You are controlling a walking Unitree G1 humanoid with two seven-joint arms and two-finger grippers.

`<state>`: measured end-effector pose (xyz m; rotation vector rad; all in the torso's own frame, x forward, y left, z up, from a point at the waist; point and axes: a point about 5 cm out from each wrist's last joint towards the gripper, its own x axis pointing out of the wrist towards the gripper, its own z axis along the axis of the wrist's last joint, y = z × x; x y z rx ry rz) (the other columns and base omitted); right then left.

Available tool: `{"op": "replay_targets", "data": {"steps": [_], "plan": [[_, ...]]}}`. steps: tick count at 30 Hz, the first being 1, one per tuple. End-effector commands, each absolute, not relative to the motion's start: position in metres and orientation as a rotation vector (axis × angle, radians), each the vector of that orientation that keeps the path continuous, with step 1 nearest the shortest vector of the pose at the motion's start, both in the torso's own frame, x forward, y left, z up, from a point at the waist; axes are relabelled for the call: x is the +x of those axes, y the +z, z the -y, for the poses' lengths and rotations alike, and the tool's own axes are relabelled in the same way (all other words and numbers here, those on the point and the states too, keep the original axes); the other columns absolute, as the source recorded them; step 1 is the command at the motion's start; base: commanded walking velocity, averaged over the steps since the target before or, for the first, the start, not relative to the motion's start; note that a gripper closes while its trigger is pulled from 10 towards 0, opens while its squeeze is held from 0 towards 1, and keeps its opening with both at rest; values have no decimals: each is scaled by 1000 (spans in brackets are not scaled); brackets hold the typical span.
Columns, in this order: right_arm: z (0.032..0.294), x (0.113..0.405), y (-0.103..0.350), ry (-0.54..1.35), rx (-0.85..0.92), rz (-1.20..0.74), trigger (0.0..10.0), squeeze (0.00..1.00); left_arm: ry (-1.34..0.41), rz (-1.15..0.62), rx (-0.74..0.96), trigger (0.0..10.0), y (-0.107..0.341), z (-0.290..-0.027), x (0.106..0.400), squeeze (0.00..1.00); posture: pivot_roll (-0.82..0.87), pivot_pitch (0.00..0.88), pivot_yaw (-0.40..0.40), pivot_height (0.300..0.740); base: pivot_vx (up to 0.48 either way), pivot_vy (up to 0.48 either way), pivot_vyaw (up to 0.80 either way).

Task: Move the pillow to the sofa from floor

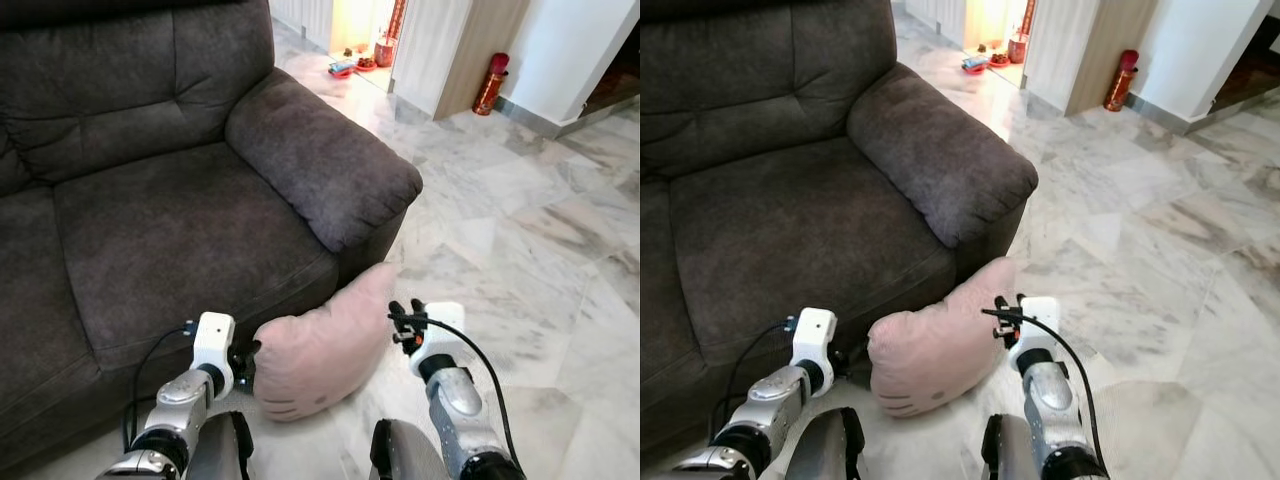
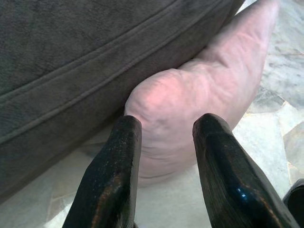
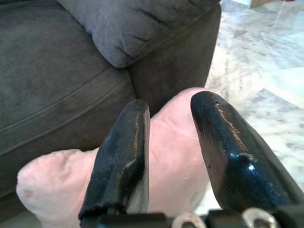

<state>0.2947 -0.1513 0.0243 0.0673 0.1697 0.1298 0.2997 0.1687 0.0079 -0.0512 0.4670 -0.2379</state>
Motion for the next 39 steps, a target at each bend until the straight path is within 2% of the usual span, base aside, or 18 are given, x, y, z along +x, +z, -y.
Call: {"op": "replay_targets", "data": {"steps": [1,6,13,17,26,35,39], "plan": [[154,294,23,120,70,-172,10000,0,-234,-476,-48,10000,4,-168,297,0,48,24,-43,567,259,0,0],[155,294,22,109,72,-184,10000,0,-241,-481,-45,10000,3,-165,295,0,49,24,-42,567,266,0,0],[152,294,22,121,71,-187,10000,0,-242,-482,-40,10000,2,-165,295,0,48,23,-40,567,272,0,-602],[151,295,24,125,73,-171,10000,0,-249,-485,-31,10000,2,-165,295,0,48,23,-39,567,271,0,0],[145,292,21,179,50,-182,10000,0,-215,-491,-21,10000,2,-167,296,0,46,24,-39,567,0,0,0],[143,288,17,200,50,-195,10000,0,-207,-520,-59,10000,-1,-167,294,0,48,27,-39,567,0,0,761],[146,288,17,184,58,-194,10000,0,-224,-561,-115,10000,-7,-165,289,0,39,30,-38,567,0,0,0]]}}
